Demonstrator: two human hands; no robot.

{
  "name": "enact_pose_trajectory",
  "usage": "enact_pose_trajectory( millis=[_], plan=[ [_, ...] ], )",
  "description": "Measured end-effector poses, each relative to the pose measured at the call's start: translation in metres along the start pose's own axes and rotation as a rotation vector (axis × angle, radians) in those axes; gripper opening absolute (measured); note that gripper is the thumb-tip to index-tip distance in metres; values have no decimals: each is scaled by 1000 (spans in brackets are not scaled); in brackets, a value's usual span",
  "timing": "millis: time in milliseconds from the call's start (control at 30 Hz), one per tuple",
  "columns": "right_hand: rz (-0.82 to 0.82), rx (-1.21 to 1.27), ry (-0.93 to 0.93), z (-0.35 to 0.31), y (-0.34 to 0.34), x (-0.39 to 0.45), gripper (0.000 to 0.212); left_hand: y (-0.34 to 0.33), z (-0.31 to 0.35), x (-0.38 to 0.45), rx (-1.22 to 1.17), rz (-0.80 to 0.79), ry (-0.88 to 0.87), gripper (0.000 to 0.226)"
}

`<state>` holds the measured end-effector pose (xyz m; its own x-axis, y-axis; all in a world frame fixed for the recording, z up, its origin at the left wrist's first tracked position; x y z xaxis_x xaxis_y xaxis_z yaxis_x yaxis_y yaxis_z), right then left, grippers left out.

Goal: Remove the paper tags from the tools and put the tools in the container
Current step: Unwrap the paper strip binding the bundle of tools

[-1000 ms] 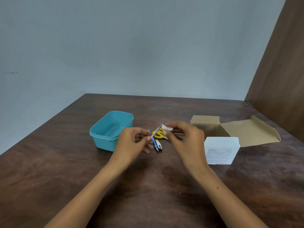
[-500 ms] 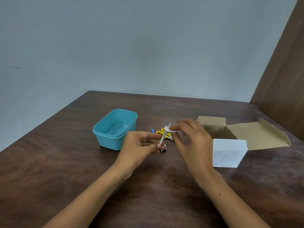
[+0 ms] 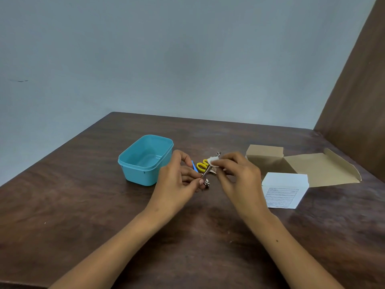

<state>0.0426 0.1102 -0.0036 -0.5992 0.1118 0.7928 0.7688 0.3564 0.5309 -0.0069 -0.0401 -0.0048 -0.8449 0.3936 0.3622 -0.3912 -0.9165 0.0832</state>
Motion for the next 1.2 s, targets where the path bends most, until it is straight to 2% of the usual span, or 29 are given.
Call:
enact_pose_trajectory(
  millis=[167,267,400,567,667,833,967,1100,1200],
  plan=[
    [-200,43,107,-17,-8,-9,19,5,0,0,195,18,-143,38],
    [-147,63,77,-14,-6,-6,22,4,0,0,278,28,-214,44],
    [-110,-19,9,-6,-5,-4,23,3,-2,0,346,-5,-251,40],
    [-164,-15,81,-13,-7,-8,20,4,1,-1,455,-66,-332,37],
    [-124,-132,80,-17,-1,-6,17,1,5,-3,505,-95,-386,40],
    [-119,-240,59,-15,2,-2,16,0,6,-3,469,-95,-415,40],
    [-128,-230,54,-10,4,-3,14,4,6,-3,342,-34,-382,43],
    [-123,-201,39,-10,2,-2,15,6,9,-3,314,14,-416,50],
    [-117,-159,105,-12,0,-2,8,7,10,-4,323,52,-436,52]
  ],
)
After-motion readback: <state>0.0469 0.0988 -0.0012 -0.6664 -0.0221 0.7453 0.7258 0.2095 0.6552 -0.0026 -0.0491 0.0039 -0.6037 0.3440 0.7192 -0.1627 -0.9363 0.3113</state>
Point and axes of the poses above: each hand's wrist, its own x-axis towards the middle knuckle, its own y-axis out of the back of the hand, z = x × y, the point moved 2 cm from there along x, towards the middle knuckle, and after that the axes turned 8 degrees about -x, right-handed, at the moved point
